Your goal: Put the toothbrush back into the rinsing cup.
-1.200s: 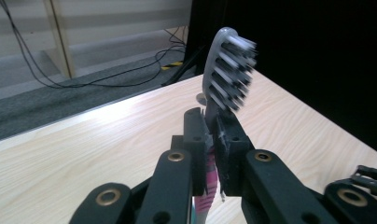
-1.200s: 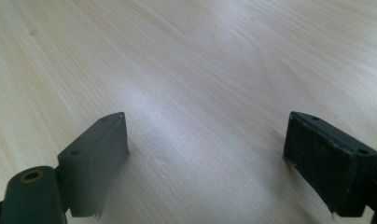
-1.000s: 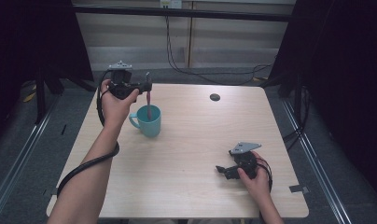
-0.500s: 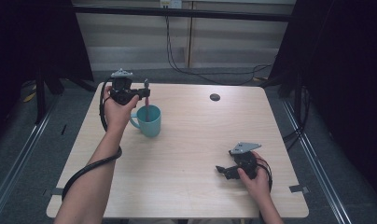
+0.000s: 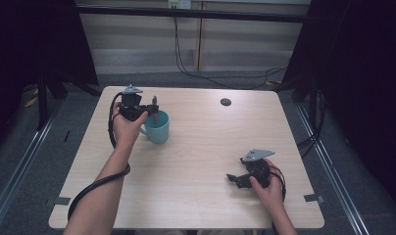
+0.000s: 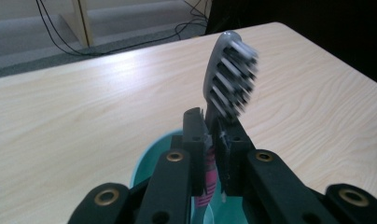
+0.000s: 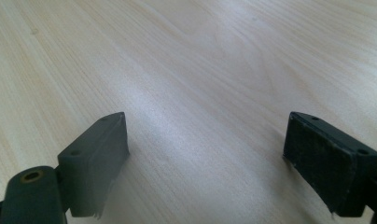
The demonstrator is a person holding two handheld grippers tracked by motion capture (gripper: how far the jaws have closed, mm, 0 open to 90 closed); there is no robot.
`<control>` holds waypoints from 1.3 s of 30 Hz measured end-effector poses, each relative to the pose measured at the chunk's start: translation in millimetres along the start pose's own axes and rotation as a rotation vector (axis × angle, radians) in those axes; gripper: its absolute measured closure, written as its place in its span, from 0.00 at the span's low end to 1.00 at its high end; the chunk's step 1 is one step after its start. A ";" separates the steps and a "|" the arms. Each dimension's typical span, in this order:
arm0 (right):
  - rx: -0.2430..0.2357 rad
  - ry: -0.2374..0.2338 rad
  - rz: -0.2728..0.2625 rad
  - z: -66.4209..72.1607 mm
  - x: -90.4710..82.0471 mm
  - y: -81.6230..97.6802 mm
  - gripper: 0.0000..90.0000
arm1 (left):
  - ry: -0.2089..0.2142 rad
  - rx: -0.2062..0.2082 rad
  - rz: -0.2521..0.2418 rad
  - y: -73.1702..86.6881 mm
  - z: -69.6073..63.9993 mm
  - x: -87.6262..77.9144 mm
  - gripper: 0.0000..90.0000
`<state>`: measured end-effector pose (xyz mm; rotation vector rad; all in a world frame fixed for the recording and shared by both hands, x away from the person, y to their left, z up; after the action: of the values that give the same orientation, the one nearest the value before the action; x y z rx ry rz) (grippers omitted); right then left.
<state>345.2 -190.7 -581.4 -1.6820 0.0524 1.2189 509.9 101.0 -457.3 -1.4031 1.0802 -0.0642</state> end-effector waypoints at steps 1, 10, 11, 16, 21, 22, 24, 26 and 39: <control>0.000 0.000 0.000 0.0 0.0 0.0 0.15 | 0.002 0.004 -0.004 0.2 -0.5 0.4 0.92; 0.000 0.000 0.000 0.1 0.0 0.0 0.15 | -0.018 0.019 0.038 10.6 0.8 3.4 0.70; 0.000 0.000 -0.001 0.0 0.0 -0.1 0.15 | -0.016 0.010 0.020 9.7 0.1 3.3 0.63; -0.001 -0.001 -0.001 0.1 0.1 -0.1 0.15 | -0.014 0.031 0.007 8.1 -2.9 -1.5 0.44; 0.000 -0.001 0.000 0.2 0.0 0.0 0.15 | -0.011 0.033 0.002 10.1 -9.6 -11.7 0.33; 0.000 0.000 0.000 0.2 0.0 0.0 0.15 | -0.006 0.030 -0.005 10.9 -11.4 -13.0 0.32; 0.000 -0.001 -0.001 0.2 0.1 -0.1 0.15 | -0.009 0.042 -0.001 16.3 -14.5 -16.5 0.30; 0.000 -0.001 0.000 0.2 0.0 0.0 0.15 | 0.006 0.035 0.003 22.1 -18.1 -18.0 0.28; 0.001 -0.001 -0.001 0.5 0.1 -0.1 0.15 | 0.041 0.082 0.000 71.7 -42.5 -27.9 0.23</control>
<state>345.0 -190.2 -581.4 -1.6808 0.0516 1.2188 428.6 104.0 -490.7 -1.3333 1.0995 -0.1364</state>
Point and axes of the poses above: each handheld gripper's, and its own axes: x roughly forward along the jaws, y roughly out of its underside, z roughly to its left, the point moved 10 cm from there along x, roughly forward along the jaws, and after that the axes turned 3 degrees about z, right-handed, at the moved point
